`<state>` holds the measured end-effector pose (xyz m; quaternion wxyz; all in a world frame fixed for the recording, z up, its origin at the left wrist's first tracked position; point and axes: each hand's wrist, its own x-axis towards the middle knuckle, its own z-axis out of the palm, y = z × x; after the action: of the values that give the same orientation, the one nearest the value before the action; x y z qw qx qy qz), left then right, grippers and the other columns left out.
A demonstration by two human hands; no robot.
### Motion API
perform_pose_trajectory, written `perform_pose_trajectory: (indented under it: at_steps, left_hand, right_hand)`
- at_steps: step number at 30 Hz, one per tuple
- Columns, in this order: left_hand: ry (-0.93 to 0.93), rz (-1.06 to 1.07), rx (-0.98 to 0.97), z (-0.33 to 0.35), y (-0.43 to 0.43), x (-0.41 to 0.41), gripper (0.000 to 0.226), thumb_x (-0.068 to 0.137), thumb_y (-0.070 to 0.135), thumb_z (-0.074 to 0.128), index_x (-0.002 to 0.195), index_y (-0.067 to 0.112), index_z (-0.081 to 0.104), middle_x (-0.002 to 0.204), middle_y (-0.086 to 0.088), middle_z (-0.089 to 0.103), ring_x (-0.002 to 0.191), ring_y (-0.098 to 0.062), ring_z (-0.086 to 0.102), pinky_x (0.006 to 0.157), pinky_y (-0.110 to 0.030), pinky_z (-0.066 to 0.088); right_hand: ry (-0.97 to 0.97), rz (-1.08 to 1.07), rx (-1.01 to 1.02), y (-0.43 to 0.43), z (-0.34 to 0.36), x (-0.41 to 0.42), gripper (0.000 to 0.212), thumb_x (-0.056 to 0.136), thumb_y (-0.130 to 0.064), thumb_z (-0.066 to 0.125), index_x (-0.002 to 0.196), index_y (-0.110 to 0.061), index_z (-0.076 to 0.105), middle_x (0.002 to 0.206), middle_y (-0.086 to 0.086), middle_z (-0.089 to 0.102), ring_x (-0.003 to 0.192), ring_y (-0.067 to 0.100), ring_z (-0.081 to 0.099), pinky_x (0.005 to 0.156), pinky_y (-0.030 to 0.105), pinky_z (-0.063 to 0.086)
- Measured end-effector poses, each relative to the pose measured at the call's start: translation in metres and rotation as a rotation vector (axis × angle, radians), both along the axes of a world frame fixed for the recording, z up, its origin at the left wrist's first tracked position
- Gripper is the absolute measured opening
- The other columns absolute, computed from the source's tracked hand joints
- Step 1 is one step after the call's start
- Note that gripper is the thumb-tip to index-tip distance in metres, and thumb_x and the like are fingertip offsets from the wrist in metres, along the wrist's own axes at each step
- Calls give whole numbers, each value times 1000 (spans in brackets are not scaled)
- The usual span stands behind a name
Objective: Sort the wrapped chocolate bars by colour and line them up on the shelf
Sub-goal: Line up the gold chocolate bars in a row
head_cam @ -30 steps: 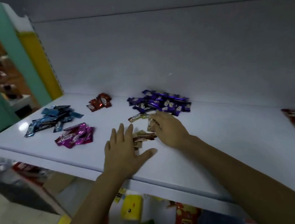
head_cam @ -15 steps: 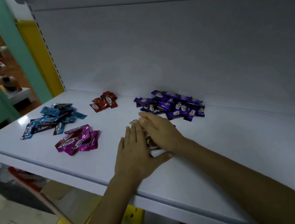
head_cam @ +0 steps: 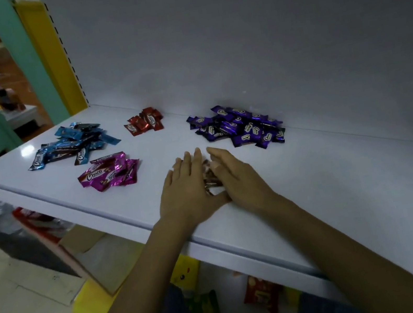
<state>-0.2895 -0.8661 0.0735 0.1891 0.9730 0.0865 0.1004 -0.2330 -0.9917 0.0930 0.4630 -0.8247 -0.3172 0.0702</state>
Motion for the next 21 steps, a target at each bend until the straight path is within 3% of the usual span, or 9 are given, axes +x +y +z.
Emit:
perform_pose_trajectory:
  at_steps: [2, 4, 8, 11, 13, 15, 18, 21]
  left_hand:
    - [-40, -18, 2, -2, 2, 1, 118, 58, 89, 28, 153, 20, 15, 158, -4, 23, 147, -26, 16, 119, -45, 17]
    - [-70, -27, 42, -3, 2, 2, 109, 60, 91, 27, 147, 25, 34, 148, 1, 43, 138, -25, 32, 113, -45, 28]
    - [-145, -40, 49, -4, 3, 1, 93, 61, 84, 28, 130, 26, 54, 127, 1, 57, 118, -24, 46, 97, -40, 40]
    - [-109, -46, 26, -4, 2, 1, 101, 60, 87, 29, 142, 28, 41, 141, -6, 44, 131, -28, 37, 105, -43, 35]
    - [-58, -83, 40, -2, 1, 1, 107, 60, 90, 30, 149, 29, 29, 155, -9, 29, 144, -29, 21, 116, -46, 23]
    - [-9, -155, -44, 4, 0, 0, 108, 65, 84, 53, 151, 27, 22, 159, -7, 21, 147, -24, 13, 119, -40, 13]
    - [46, -229, -271, 25, 15, -5, 115, 64, 65, 75, 153, 27, 11, 161, -1, 9, 148, -17, 1, 118, -39, 5]
    - [66, -294, -16, 28, 41, -10, 126, 53, 83, 57, 153, 30, 1, 161, 3, -2, 147, -15, -9, 116, -42, -4]
  right_hand:
    - [12, 3, 110, -2, -1, 1, 39, 103, -22, 34, 141, -22, 39, 130, -7, 50, 109, -1, 48, 81, -4, 33]
    - [37, -84, 146, -6, 0, 4, 39, 103, -22, 33, 141, -23, 39, 136, -8, 46, 115, -2, 42, 80, -7, 29]
    - [33, 5, 16, -5, -4, 4, 36, 103, -25, 34, 137, -28, 43, 124, -3, 60, 105, 7, 58, 92, 25, 47]
    - [52, -53, 71, -8, -3, 7, 35, 98, -14, 45, 131, -23, 48, 127, 0, 57, 113, 11, 55, 94, 27, 47]
    - [-125, -175, -132, -15, 0, 12, 28, 92, -19, 57, 120, -20, 59, 115, -4, 58, 106, 11, 54, 93, 29, 45]
    - [-210, -182, -259, -22, 2, 15, 18, 91, -22, 58, 105, -19, 69, 99, -6, 61, 87, 9, 56, 83, 26, 46]
    - [-78, -34, -202, -31, 7, 13, 20, 92, -23, 58, 107, -19, 71, 99, -2, 60, 87, 9, 56, 71, 9, 38]
    - [-179, 64, -285, -34, 8, 12, 32, 84, -24, 69, 116, -22, 67, 100, 1, 56, 89, 12, 52, 69, 12, 36]
